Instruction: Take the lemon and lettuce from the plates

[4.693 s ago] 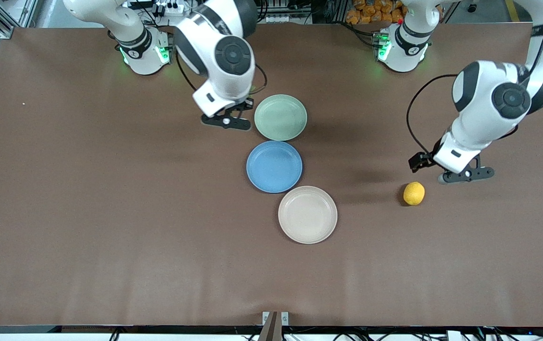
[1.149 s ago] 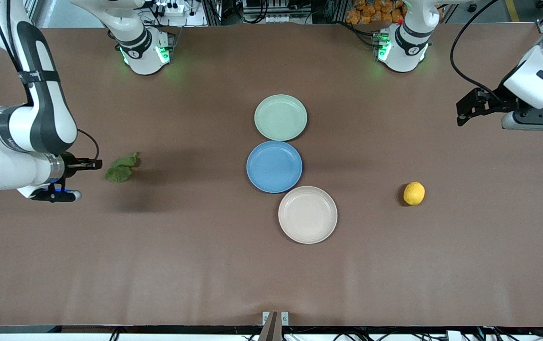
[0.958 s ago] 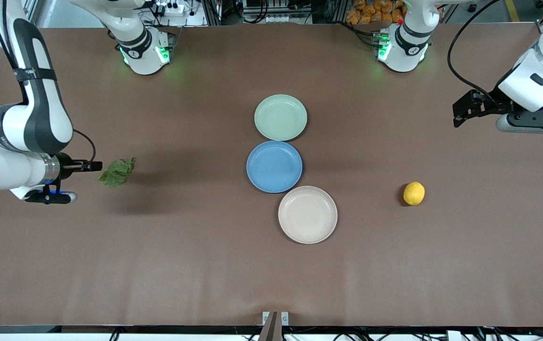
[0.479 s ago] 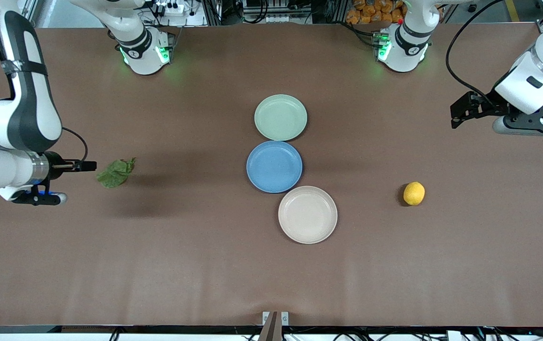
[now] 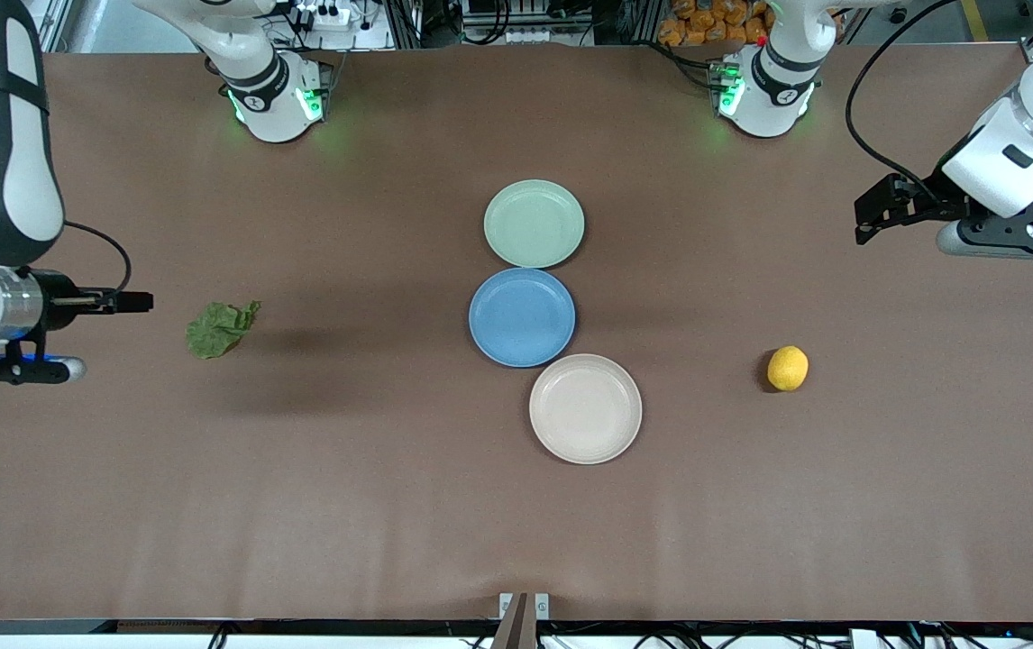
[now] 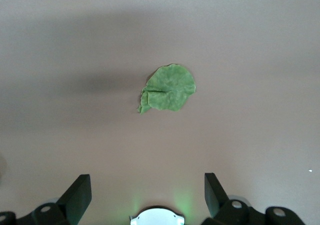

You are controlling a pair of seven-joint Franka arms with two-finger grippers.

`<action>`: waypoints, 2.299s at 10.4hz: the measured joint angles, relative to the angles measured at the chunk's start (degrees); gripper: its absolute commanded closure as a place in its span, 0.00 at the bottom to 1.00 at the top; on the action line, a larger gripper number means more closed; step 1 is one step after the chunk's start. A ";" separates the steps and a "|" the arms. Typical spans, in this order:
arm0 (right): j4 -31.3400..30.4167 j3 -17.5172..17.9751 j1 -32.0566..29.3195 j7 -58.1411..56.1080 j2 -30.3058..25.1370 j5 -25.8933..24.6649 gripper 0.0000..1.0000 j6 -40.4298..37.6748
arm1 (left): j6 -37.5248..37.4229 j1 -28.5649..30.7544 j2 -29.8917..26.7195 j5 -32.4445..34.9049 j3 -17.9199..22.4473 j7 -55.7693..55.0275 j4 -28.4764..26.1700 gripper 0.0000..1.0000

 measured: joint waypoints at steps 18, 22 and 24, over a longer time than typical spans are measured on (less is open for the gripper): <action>-12.87 0.81 0.23 -0.41 -18.53 0.62 0.00 2.78 | 2.41 -0.01 0.04 -0.01 -0.06 -0.02 0.34 0.00; -14.66 1.02 0.95 -0.51 -21.65 0.67 0.00 2.72 | 2.42 -0.01 0.05 -0.01 -0.07 -0.03 0.34 0.00; -11.68 1.11 1.63 -0.51 -22.30 1.61 0.00 0.24 | 2.50 -0.01 0.05 -0.01 -0.07 -0.03 0.34 0.00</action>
